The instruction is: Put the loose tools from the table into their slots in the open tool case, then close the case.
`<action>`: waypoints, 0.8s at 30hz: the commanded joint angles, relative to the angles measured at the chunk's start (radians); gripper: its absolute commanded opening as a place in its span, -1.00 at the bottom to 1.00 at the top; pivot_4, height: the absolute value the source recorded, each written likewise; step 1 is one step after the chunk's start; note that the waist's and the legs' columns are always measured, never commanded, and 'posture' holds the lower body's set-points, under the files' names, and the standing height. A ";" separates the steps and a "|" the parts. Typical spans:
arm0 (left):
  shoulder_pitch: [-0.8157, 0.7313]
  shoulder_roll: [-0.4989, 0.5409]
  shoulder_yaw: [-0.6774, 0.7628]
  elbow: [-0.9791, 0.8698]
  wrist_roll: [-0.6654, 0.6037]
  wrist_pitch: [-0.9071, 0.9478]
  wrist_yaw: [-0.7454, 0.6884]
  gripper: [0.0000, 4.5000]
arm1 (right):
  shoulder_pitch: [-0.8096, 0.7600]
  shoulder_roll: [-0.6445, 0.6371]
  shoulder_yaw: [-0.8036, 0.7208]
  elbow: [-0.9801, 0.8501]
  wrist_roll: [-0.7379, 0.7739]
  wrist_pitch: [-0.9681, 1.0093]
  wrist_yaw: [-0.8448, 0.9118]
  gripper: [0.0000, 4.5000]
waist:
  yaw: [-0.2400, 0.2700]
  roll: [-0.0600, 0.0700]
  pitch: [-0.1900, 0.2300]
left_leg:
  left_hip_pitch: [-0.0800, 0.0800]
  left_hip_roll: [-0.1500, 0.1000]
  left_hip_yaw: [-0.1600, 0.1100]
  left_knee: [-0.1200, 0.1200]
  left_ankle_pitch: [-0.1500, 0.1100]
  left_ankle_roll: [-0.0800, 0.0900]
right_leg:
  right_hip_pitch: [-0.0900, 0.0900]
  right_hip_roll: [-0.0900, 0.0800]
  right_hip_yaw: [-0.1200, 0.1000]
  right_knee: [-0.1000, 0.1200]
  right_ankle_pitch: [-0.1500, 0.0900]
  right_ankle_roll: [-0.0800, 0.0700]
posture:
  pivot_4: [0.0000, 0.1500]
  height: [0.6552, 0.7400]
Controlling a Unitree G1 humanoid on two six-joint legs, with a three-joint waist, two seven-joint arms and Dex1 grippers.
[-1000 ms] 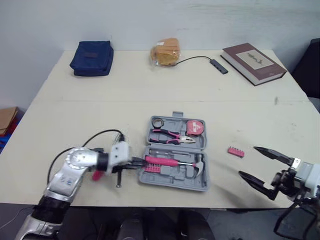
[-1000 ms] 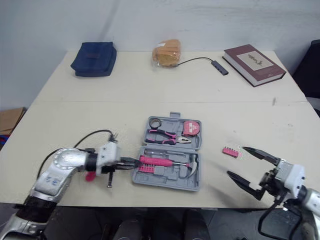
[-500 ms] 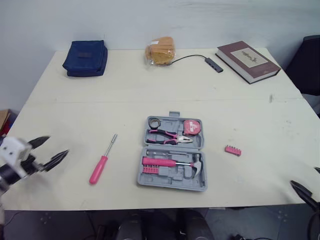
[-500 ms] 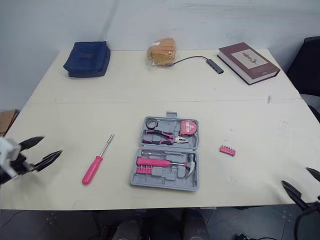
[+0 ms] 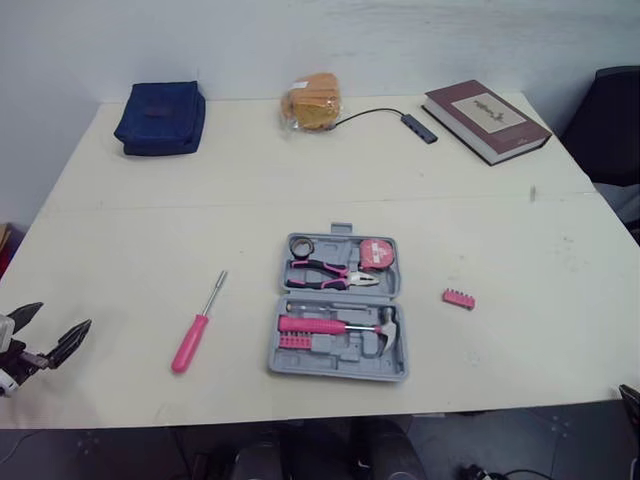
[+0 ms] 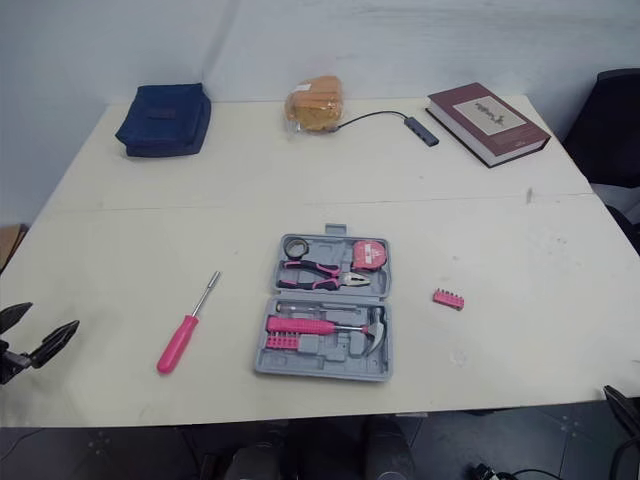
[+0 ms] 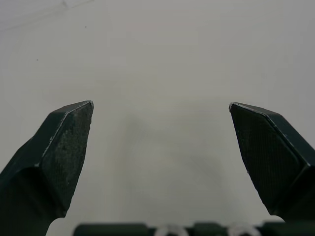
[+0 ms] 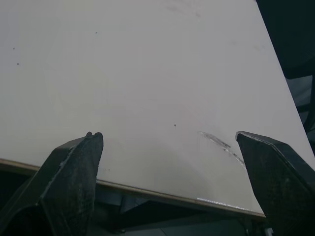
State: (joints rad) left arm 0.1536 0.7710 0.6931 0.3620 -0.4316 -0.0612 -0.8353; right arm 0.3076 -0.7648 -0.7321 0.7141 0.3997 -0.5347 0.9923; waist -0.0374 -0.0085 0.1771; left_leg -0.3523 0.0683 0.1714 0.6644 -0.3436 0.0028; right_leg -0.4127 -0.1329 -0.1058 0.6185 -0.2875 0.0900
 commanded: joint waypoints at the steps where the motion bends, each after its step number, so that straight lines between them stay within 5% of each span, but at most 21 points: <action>1: -0.015 -0.004 -0.010 -0.112 -0.050 0.043 -0.008 0.99 | -0.039 -0.021 0.026 -0.063 0.023 0.005 0.021 1.00 | -0.001 0.000 0.000 | 0.000 0.000 0.000 0.000 0.000 0.000 | 0.000 0.000 0.000 0.000 0.000 0.000 | 1.00 1.00; 11: -0.086 0.033 -0.195 -0.482 -0.169 0.237 -0.157 0.99 | -0.137 -0.124 0.283 -0.562 0.102 0.416 0.168 1.00 | 0.005 0.001 0.000 | 0.000 -0.001 0.001 0.001 0.004 -0.004 | 0.000 0.000 0.002 0.001 0.001 0.001 | 1.00 1.00; 24: -0.192 0.082 -0.440 -0.768 -0.248 0.388 -0.310 0.99 | -0.534 -0.113 0.545 -0.279 0.010 0.417 0.431 1.00 | 0.009 0.000 0.002 | -0.003 -0.003 0.002 0.002 0.008 0.002 | -0.001 0.006 0.001 -0.001 0.002 0.003 | 1.00 1.00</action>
State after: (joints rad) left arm -0.0328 0.8527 0.2573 -0.3675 -0.6582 0.3294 -1.1268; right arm -0.2069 -0.8824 -0.1890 0.4022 0.4144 -0.0956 1.3952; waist -0.0288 -0.0085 0.1787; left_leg -0.3555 0.0651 0.1729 0.6664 -0.3356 0.0045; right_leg -0.4142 -0.1272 -0.1053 0.6180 -0.2859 0.0927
